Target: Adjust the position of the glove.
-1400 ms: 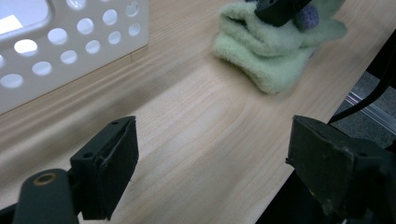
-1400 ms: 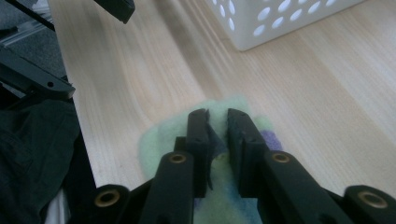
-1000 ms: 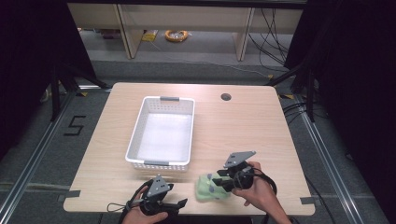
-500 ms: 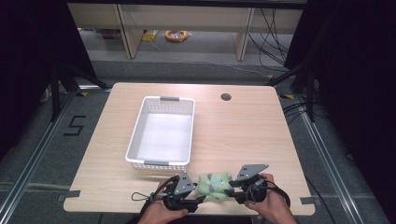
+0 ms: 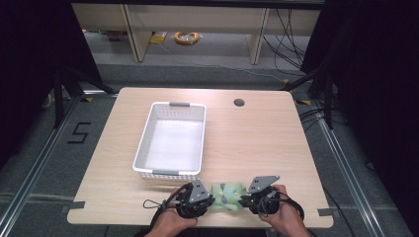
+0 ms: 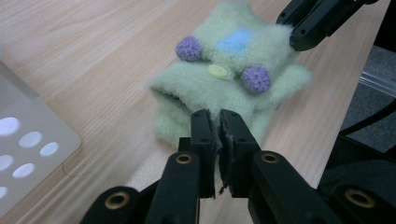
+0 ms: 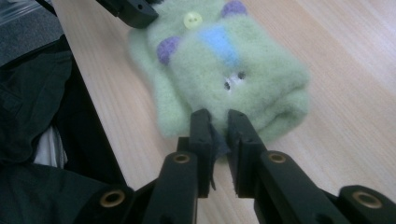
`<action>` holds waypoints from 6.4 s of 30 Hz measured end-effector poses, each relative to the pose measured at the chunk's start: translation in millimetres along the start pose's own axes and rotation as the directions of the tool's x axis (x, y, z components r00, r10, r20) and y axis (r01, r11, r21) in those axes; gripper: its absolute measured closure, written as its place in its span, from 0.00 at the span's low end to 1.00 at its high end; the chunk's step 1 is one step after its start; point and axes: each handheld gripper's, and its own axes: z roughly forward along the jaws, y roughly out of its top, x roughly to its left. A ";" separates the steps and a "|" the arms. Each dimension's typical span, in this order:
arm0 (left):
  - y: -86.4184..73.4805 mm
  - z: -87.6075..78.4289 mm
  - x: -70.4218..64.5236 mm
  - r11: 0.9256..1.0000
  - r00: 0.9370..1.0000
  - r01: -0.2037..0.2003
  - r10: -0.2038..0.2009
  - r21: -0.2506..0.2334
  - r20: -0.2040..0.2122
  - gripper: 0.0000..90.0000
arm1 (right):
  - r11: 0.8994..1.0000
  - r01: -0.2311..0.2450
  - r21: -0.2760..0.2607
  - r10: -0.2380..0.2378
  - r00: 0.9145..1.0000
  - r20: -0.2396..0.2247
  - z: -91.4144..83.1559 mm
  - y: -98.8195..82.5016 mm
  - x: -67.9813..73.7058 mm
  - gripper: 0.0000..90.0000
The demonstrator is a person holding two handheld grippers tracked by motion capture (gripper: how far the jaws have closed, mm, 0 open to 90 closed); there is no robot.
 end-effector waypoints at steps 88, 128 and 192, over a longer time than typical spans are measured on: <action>47.6 12.0 30.7 0.995 0.993 0.097 -0.098 0.027 0.067 0.50 | 0.979 -0.051 -0.198 0.039 0.997 -0.062 -3.0 36.6 30.1 0.87; 4.6 6.9 -35.3 1.000 0.999 -0.014 0.014 -0.011 -0.033 0.71 | 0.994 -0.089 -0.067 0.079 0.986 -0.144 44.8 57.7 -44.1 0.94; 30.9 -20.3 18.8 0.979 0.982 -0.169 0.159 0.110 0.100 0.92 | 0.942 -0.261 -0.211 0.237 0.963 -0.129 -7.4 27.8 -18.5 0.97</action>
